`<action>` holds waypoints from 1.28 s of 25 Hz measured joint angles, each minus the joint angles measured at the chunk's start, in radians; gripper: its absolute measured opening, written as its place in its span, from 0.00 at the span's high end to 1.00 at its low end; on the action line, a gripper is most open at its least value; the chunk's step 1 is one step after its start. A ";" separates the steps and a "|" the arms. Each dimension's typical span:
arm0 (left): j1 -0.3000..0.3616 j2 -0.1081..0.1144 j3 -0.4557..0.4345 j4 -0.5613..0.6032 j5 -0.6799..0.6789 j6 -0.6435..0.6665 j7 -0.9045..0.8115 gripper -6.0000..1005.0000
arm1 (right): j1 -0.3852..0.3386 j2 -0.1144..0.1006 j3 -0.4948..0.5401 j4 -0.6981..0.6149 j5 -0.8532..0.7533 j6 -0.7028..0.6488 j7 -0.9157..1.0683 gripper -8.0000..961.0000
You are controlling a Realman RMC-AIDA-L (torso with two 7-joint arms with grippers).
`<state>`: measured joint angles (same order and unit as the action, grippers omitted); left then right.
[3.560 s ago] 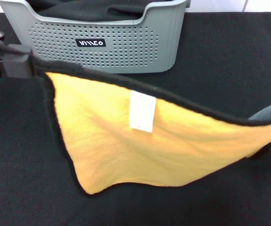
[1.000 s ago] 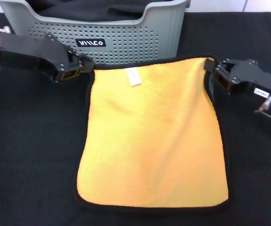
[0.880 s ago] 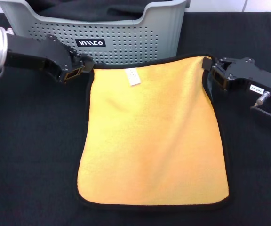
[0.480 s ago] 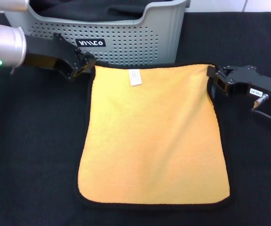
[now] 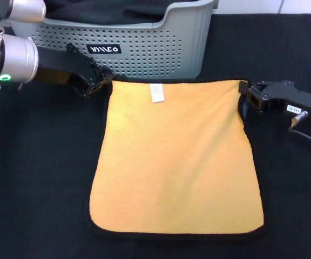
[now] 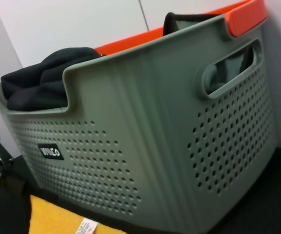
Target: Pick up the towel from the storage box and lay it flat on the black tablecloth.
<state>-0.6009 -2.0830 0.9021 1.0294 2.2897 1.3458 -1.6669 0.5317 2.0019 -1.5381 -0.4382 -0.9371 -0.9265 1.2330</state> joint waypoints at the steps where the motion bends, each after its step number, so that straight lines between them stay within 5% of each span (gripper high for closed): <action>1: 0.001 -0.001 0.000 0.000 0.000 -0.003 0.000 0.96 | 0.002 0.000 -0.001 0.004 -0.002 -0.002 0.000 0.95; 13: 0.010 -0.005 0.000 -0.019 0.001 -0.016 0.003 0.96 | -0.008 -0.002 -0.003 0.006 -0.003 -0.045 0.010 0.88; 20: 0.017 -0.004 -0.008 -0.024 0.001 -0.016 -0.007 0.95 | -0.022 -0.038 0.002 0.008 0.000 -0.060 0.037 0.72; 25: 0.042 0.004 -0.029 0.002 -0.013 -0.008 -0.011 0.77 | -0.102 -0.062 0.082 -0.051 0.006 -0.092 0.039 0.61; 32: 0.129 0.028 -0.073 0.068 -0.257 0.213 0.064 0.49 | -0.227 -0.100 0.236 -0.089 -0.005 -0.449 0.025 0.37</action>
<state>-0.4718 -2.0547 0.8292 1.0973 2.0323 1.5589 -1.6033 0.3050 1.9024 -1.3020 -0.5273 -0.9423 -1.3753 1.2579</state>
